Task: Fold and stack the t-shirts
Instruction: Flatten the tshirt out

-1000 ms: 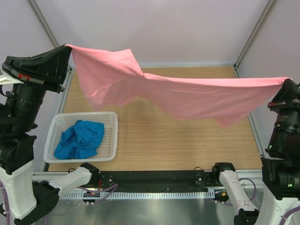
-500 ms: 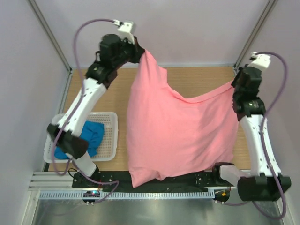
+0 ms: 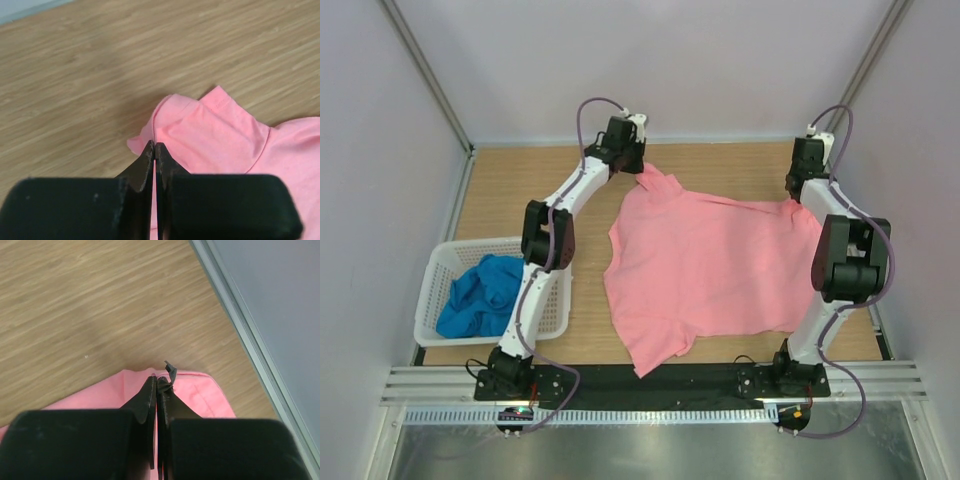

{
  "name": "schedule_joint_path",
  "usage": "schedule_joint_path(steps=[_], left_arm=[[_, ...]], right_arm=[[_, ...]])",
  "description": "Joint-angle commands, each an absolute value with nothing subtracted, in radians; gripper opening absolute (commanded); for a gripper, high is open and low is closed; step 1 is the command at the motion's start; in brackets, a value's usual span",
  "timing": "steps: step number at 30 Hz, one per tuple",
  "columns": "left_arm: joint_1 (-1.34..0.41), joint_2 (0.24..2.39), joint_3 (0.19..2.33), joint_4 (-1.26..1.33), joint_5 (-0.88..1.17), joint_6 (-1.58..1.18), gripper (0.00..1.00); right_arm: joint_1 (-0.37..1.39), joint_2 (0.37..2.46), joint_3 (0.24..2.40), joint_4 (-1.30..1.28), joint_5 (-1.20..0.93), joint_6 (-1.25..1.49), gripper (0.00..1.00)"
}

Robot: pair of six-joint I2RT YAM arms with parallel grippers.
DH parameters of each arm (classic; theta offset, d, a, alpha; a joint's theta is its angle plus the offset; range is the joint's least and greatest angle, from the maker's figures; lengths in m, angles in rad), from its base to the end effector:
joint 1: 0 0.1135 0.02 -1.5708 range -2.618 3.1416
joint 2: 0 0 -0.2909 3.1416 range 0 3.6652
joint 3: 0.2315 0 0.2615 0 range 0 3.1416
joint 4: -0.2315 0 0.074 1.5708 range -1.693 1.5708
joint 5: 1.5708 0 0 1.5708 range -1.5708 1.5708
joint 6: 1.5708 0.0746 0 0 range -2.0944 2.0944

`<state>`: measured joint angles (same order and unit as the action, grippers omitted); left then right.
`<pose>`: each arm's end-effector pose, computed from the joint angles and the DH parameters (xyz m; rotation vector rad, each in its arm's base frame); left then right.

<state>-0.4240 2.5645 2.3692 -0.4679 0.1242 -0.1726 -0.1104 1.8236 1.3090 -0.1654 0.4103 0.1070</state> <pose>0.5811 -0.2725 0.1905 0.3525 2.2409 -0.4598 0.4485 -0.0797 0.2326 0.4586 2.1761 -0.4623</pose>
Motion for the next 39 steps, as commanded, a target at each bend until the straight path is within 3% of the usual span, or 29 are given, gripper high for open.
schedule_joint_path(steps=[1,9,16,23,29,39], left_arm=[[-0.390,2.519,2.461,-0.416,0.120,-0.186,0.00],[-0.364,2.451,2.431,-0.364,0.081,-0.235,0.00],[-0.365,2.190,2.350,-0.298,0.011,-0.281,0.00],[-0.365,1.921,2.326,-0.310,0.008,-0.308,0.00],[-0.368,1.584,2.082,-0.241,0.040,-0.393,0.00],[-0.374,1.074,1.930,-0.224,0.106,-0.410,0.00]], right_arm=[[-0.127,1.862,1.448,-0.153,0.396,0.136,0.01],[-0.170,1.913,1.529,-0.277,0.364,0.224,0.01],[-0.173,1.827,1.614,-0.345,0.299,0.273,0.01],[-0.173,1.548,1.648,-0.451,0.249,0.287,0.01],[-0.172,1.203,1.556,-0.485,0.253,0.287,0.01],[-0.126,0.778,1.575,-0.488,0.232,0.268,0.01]])
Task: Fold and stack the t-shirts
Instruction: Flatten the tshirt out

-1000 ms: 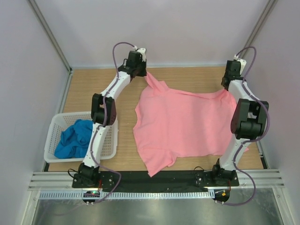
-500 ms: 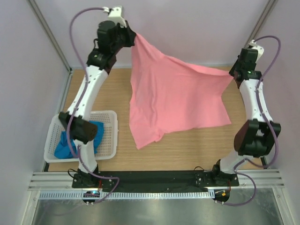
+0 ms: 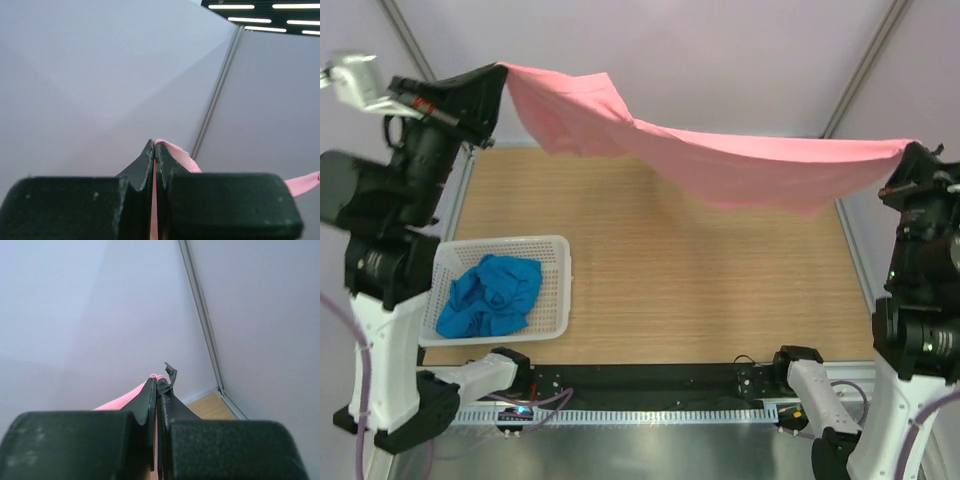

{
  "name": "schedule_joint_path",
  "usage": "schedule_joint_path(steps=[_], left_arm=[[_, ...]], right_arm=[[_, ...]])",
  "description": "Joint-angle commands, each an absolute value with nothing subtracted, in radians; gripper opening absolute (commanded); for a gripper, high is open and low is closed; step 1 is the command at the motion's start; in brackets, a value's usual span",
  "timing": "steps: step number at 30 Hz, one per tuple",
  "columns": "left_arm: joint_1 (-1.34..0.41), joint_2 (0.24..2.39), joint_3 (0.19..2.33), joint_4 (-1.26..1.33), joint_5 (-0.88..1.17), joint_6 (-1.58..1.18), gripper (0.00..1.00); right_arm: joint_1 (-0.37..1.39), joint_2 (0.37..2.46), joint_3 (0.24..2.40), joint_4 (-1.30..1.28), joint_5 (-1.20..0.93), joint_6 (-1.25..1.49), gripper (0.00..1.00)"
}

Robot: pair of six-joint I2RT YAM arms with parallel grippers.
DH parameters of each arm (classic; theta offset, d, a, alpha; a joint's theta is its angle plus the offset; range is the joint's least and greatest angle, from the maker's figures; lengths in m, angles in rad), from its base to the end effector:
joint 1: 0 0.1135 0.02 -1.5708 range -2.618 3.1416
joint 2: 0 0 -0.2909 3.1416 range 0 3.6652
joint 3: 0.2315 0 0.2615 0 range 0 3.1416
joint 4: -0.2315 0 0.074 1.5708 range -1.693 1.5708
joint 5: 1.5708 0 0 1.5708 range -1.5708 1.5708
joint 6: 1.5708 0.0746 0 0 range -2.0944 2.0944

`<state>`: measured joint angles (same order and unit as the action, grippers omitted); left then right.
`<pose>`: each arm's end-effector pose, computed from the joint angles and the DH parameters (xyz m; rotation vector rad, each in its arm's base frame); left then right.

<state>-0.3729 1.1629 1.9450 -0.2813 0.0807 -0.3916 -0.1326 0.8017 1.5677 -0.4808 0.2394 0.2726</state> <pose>0.1589 -0.0686 0.6737 0.0645 1.0975 -0.7314 0.0969 -0.0308 0.5834 0.4581 1.2102 -0.0340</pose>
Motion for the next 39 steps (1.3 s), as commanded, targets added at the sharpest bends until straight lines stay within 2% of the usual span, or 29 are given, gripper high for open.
schedule_joint_path(steps=[1,5,10,17,24,27,28,35,36,39], left_arm=[[-0.374,1.037,1.931,-0.224,0.103,-0.411,0.01],[-0.374,1.006,2.003,-0.245,0.106,-0.417,0.00],[-0.376,1.043,2.022,-0.249,0.123,-0.439,0.01],[-0.374,1.281,1.977,-0.239,0.126,-0.393,0.01],[-0.379,1.681,1.806,-0.157,0.250,-0.405,0.00],[-0.377,1.922,1.818,-0.143,0.267,-0.396,0.00],[-0.376,2.048,1.827,-0.129,0.261,-0.397,0.00],[-0.354,2.490,2.187,-0.236,0.293,-0.396,0.00],[-0.353,2.522,2.279,-0.253,0.291,-0.399,0.00],[-0.351,2.588,2.336,-0.264,0.298,-0.413,0.00]], right_arm=[[-0.124,0.752,1.585,-0.486,0.230,0.270,0.01],[-0.110,0.739,1.653,-0.498,0.236,0.275,0.01],[-0.110,0.765,1.612,-0.477,0.255,0.308,0.01],[-0.110,0.925,1.502,-0.457,0.357,0.256,0.01],[-0.112,1.126,1.244,-0.257,0.446,0.161,0.01],[-0.112,1.241,1.116,-0.103,0.462,0.126,0.01],[-0.113,1.321,1.048,0.032,0.472,0.115,0.01],[-0.130,1.692,1.175,0.146,0.459,0.069,0.01],[-0.133,1.751,1.199,0.141,0.451,0.071,0.01],[-0.141,1.847,1.285,0.103,0.439,0.066,0.01]])
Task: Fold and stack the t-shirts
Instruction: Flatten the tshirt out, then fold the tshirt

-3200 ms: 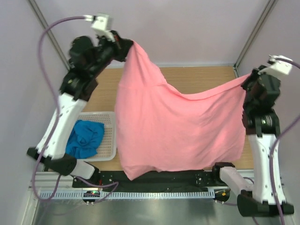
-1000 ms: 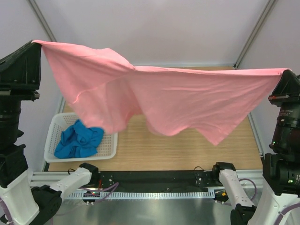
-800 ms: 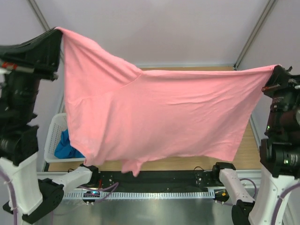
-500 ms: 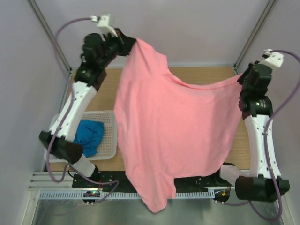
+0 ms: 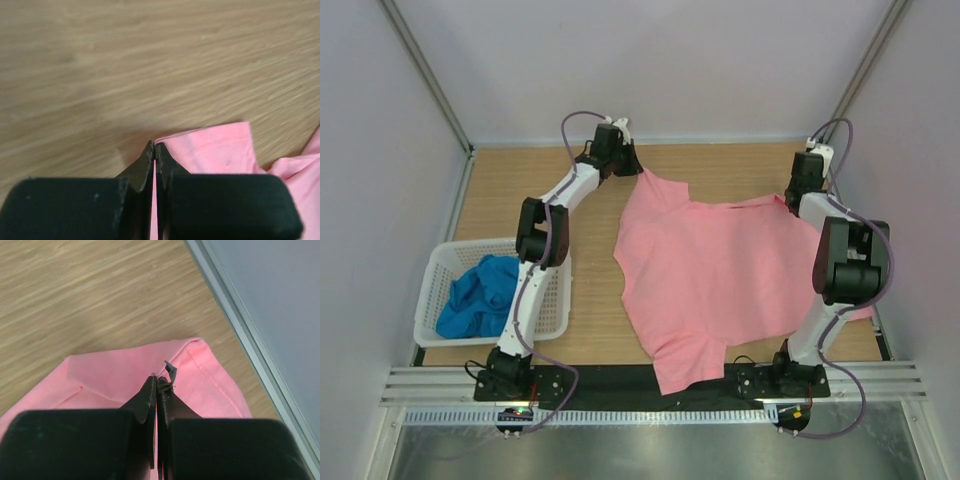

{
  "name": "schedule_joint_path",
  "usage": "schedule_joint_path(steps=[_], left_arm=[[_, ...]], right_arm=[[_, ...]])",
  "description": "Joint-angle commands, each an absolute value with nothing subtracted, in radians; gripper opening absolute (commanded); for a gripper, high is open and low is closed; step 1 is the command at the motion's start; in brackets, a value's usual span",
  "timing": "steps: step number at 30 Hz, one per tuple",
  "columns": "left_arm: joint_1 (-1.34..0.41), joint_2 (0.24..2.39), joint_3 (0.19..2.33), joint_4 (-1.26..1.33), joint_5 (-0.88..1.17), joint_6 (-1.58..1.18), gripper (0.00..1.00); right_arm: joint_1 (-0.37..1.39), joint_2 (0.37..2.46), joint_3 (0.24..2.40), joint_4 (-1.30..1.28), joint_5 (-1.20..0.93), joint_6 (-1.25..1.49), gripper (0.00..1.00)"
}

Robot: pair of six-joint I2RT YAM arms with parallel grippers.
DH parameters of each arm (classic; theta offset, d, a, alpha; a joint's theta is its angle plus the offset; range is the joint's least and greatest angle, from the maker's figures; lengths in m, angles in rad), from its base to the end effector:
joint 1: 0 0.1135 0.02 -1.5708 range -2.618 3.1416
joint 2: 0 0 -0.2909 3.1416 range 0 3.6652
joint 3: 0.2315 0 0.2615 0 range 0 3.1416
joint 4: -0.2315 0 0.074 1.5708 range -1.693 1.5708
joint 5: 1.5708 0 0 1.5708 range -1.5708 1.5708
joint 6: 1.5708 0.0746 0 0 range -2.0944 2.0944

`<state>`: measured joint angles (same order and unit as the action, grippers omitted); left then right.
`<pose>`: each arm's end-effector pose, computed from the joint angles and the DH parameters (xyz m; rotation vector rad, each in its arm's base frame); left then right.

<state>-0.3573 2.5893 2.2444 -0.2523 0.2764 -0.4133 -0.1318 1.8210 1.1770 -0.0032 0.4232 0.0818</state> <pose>0.6000 -0.2457 0.1546 0.1017 2.2353 -0.7316 0.4370 -0.0888 0.2049 0.4648 2.1458 -0.4960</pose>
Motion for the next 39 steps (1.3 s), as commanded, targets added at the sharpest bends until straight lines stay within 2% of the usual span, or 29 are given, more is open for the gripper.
schedule_joint_path(steps=[1,6,13,20,30,39], left_arm=[[-0.351,2.591,2.335,-0.261,0.298,-0.413,0.00],[-0.350,2.548,2.292,-0.235,0.278,-0.423,0.00],[-0.353,2.426,2.220,-0.235,0.255,-0.442,0.00],[-0.374,2.295,2.149,-0.271,0.252,-0.407,0.00],[-0.439,2.024,1.905,-0.324,0.229,-0.365,0.00],[-0.551,1.872,1.743,-0.382,0.167,-0.345,0.00]], right_arm=[[-0.143,1.864,1.319,0.078,0.439,0.064,0.01],[-0.149,1.891,1.361,0.032,0.440,0.092,0.01],[-0.192,1.945,1.506,-0.156,0.449,0.178,0.01],[-0.256,2.039,1.666,-0.251,0.365,0.207,0.01],[-0.281,2.069,1.779,-0.463,0.272,0.287,0.01],[-0.291,2.049,1.818,-0.630,0.264,0.339,0.01]])
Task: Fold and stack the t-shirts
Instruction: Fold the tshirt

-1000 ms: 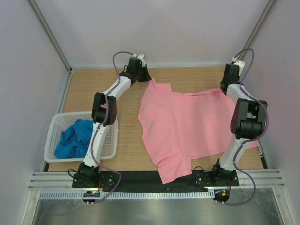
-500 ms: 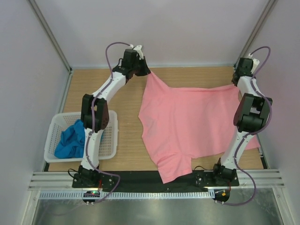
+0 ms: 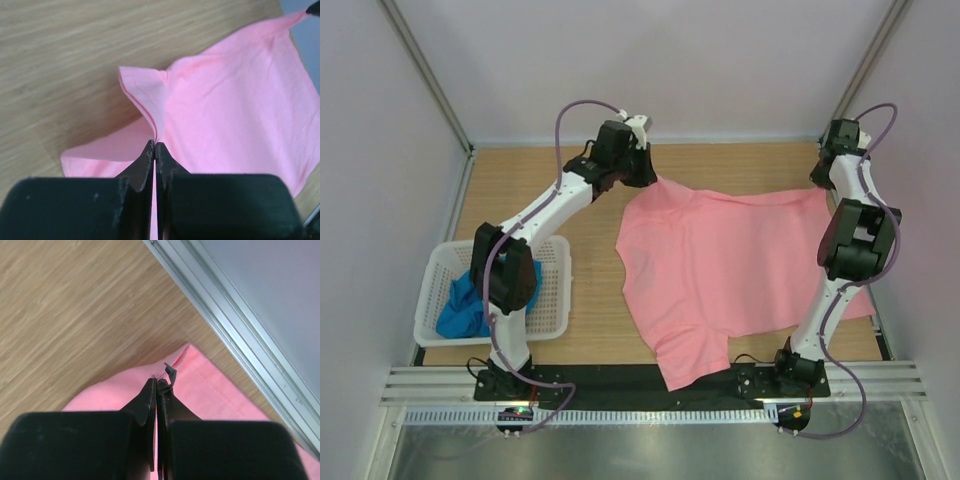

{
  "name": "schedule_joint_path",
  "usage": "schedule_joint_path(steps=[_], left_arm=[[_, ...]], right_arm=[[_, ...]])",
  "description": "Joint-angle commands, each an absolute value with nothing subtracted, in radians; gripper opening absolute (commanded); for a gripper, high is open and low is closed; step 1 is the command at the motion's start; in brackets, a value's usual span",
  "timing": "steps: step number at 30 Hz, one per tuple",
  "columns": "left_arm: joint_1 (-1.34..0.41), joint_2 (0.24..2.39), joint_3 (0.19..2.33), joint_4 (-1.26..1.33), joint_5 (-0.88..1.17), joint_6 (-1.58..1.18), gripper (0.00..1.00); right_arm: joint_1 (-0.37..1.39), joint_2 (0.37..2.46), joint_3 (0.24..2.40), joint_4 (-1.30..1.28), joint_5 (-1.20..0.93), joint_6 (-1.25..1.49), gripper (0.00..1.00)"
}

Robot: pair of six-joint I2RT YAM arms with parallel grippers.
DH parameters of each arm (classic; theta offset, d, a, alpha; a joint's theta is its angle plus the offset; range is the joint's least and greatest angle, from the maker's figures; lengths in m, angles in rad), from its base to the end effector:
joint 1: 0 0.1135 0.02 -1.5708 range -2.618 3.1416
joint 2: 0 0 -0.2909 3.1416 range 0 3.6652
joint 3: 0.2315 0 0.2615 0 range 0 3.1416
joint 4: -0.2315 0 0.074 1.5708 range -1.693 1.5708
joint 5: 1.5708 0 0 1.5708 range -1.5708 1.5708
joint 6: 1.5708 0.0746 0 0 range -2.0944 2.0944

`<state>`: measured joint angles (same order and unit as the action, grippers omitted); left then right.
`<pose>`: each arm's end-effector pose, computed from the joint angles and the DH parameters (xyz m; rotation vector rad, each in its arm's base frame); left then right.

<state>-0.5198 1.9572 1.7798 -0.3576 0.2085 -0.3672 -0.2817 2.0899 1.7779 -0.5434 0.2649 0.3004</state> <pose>0.4412 -0.2703 0.3222 0.2958 2.1638 -0.7391 0.4948 -0.1635 0.2348 0.8056 2.2715 -0.3123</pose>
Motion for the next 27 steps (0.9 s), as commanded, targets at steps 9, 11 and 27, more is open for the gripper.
schedule_joint_path(steps=[9,11,27], left_arm=[[-0.601,1.712,1.609,-0.454,0.097,-0.331,0.00],[-0.609,1.678,1.583,-0.460,0.094,-0.336,0.00],[-0.727,1.620,1.431,-0.476,0.072,-0.368,0.00]], right_arm=[[-0.360,1.996,1.832,-0.761,0.270,0.397,0.01],[-0.385,1.996,1.832,-0.773,0.270,0.402,0.01],[-0.399,2.037,1.813,-0.808,0.288,0.364,0.01]])
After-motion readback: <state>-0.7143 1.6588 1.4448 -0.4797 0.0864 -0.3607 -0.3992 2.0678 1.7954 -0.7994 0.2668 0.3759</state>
